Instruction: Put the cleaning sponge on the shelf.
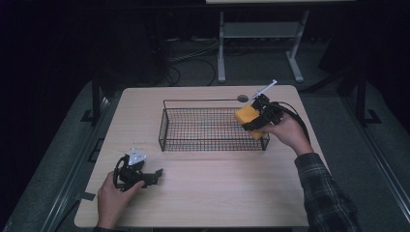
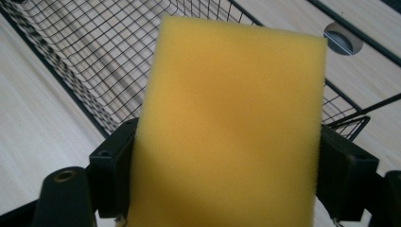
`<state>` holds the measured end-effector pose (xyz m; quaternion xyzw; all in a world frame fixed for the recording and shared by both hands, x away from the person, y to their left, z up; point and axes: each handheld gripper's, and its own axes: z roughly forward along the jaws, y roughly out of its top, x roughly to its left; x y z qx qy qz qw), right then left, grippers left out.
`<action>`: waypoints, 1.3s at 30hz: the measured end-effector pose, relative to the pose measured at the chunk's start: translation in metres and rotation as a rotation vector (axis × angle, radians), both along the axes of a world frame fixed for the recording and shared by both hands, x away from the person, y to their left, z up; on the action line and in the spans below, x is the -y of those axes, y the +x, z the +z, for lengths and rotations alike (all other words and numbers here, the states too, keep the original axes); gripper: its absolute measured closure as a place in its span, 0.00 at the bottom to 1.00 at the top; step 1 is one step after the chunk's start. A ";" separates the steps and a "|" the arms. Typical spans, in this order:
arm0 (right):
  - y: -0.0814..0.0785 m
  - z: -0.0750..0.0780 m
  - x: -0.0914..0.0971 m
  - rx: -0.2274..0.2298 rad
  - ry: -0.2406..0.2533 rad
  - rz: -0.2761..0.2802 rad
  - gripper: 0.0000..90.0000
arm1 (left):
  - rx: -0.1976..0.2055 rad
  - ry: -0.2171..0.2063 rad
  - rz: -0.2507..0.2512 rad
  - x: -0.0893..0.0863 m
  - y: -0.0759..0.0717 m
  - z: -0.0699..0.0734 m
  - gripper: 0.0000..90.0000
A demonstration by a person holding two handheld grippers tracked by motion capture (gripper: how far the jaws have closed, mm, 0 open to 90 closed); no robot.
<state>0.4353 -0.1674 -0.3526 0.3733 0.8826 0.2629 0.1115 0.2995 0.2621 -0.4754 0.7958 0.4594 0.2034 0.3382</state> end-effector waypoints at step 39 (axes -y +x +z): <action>0.036 -0.044 -0.009 -0.051 -0.017 -0.003 0.23 | 0.000 -0.001 0.000 0.000 0.000 0.000 0.14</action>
